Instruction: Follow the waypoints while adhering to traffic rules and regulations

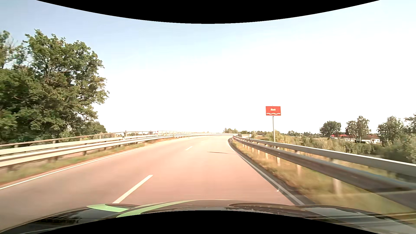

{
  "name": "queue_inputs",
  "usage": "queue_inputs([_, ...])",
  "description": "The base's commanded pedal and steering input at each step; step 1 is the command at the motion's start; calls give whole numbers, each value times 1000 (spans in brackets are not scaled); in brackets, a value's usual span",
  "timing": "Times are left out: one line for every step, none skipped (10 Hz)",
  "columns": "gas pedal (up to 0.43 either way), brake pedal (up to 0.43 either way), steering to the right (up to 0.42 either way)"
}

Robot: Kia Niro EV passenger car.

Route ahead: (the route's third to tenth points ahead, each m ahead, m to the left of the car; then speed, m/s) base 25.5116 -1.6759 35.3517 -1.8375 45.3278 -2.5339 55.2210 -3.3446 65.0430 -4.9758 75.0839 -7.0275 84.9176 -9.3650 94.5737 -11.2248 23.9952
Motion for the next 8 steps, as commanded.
queue_inputs([0,43,10])
queue_inputs([0,24,11])
queue_inputs([0,18,12])
queue_inputs([0,18,12])
queue_inputs([0,18,12])
queue_inputs([0,12,14])
queue_inputs([0,0,15])
queue_inputs([0,0,16])
